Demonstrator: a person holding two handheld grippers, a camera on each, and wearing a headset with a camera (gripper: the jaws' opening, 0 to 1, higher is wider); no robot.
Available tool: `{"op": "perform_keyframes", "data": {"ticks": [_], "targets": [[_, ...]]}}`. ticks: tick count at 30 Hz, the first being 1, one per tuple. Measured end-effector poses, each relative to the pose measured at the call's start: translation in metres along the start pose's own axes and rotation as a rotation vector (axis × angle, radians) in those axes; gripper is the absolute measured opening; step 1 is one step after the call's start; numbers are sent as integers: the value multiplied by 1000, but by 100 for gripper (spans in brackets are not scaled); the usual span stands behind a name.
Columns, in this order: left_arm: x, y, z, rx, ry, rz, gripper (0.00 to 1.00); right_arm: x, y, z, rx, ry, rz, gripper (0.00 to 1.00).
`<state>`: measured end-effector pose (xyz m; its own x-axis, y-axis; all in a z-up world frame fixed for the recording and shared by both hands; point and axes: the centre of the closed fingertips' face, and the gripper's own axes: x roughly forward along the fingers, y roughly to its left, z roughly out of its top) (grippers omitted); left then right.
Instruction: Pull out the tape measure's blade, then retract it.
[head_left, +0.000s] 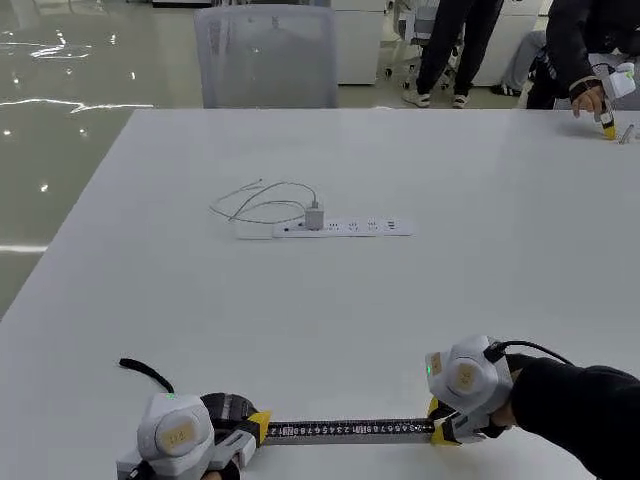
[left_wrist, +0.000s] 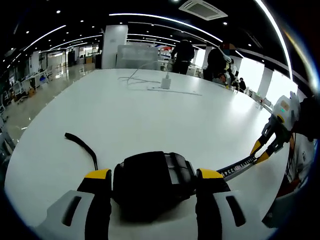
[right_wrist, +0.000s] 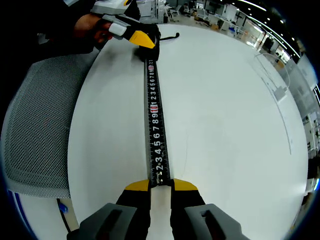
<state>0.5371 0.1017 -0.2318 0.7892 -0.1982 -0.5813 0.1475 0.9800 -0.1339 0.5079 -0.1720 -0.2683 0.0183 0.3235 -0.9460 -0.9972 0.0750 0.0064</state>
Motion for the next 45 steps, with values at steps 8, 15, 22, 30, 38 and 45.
{"op": "perform_keyframes", "data": {"ticks": [8, 15, 22, 30, 38, 45], "targets": [[0, -1, -1, 37, 31, 6, 62, 0, 0, 0, 13, -15, 4, 10], [1, 0, -2, 45, 57, 13, 59, 0, 0, 1, 7, -27, 3, 9], [1, 0, -3, 41, 66, 4, 60, -1, 0, 1, 15, -30, 6, 9], [1, -1, -3, 42, 66, 5, 60, 1, 0, 3, 13, -10, 2, 9], [1, -1, -4, 42, 68, 4, 60, 2, -2, 4, 41, -1, 3, 9], [1, -1, -4, 40, 75, 2, 60, 3, -1, 7, 40, 10, 2, 9]]}}
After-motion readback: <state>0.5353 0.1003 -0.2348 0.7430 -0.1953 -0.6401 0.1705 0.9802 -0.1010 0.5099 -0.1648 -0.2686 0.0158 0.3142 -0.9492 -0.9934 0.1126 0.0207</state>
